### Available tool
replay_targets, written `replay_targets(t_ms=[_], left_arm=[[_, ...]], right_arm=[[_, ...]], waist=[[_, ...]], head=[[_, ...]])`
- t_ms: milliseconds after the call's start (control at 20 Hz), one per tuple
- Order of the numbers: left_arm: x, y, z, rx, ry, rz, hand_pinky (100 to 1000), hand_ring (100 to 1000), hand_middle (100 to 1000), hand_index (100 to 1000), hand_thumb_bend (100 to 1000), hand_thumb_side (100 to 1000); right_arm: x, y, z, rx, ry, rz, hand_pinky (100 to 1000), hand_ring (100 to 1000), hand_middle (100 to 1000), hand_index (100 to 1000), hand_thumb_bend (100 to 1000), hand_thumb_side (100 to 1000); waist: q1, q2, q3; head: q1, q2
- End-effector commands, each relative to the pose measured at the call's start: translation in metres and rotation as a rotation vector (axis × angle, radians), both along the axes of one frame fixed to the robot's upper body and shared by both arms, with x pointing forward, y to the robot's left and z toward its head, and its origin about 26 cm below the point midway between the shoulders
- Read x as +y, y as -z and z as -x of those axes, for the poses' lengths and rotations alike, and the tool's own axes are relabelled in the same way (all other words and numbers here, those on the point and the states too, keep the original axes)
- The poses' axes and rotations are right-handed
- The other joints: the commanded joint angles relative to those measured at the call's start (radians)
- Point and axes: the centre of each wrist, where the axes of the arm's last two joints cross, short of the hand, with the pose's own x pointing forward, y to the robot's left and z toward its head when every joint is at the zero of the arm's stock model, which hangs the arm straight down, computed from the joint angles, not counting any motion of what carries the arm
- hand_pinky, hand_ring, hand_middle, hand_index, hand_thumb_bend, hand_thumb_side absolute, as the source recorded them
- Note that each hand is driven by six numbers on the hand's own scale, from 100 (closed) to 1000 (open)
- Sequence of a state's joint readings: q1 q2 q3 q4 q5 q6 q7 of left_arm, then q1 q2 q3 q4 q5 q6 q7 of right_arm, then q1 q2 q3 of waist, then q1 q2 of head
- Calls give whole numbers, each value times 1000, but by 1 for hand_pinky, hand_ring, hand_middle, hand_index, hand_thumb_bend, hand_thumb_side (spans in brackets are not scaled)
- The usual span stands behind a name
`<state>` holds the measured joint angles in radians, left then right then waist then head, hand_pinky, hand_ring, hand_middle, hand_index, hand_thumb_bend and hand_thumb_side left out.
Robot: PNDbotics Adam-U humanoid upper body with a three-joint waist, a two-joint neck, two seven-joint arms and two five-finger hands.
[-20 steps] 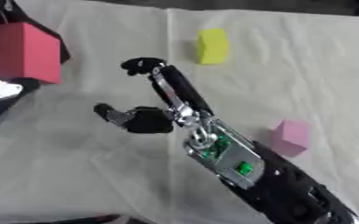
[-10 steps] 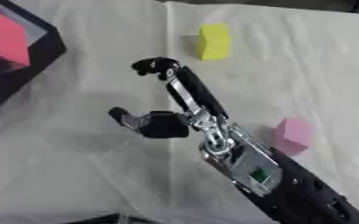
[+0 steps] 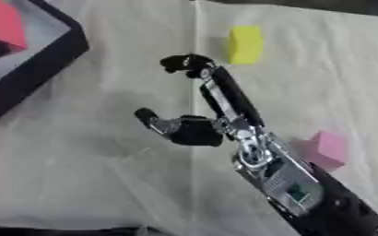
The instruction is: Pick up the objects with one hand, pass them to the other hand, and then place them into the box on the other side of the table.
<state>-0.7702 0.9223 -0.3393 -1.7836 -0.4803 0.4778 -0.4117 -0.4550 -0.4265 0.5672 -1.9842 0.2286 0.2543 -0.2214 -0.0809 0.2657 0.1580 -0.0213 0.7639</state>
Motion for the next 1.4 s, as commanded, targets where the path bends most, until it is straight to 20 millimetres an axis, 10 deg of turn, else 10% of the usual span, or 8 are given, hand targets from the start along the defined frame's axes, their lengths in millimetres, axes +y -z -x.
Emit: replay_targets(t_ms=[50, 1150, 1400], left_arm=[[15, -15, 3, -61, -48, -2, 684, 533, 523, 411, 328, 100], [80, 25, -52, -60, -270, 42, 702, 560, 541, 452, 325, 121], [90, 33, -58, -61, -308, 35, 734, 603, 582, 551, 558, 100]], right_arm=[[-1, -8, 1, -30, -12, -16, 836, 844, 704, 801, 529, 360], [2, -14, 0, -80, -61, -54, 838, 841, 700, 799, 527, 355], [3, -14, 0, -80, -64, -63, 838, 841, 699, 800, 528, 356]], waist=[[6, -19, -3], [-5, -8, -77], [-9, -9, -79]], head=[[38, -11], [125, -65], [136, -67]])
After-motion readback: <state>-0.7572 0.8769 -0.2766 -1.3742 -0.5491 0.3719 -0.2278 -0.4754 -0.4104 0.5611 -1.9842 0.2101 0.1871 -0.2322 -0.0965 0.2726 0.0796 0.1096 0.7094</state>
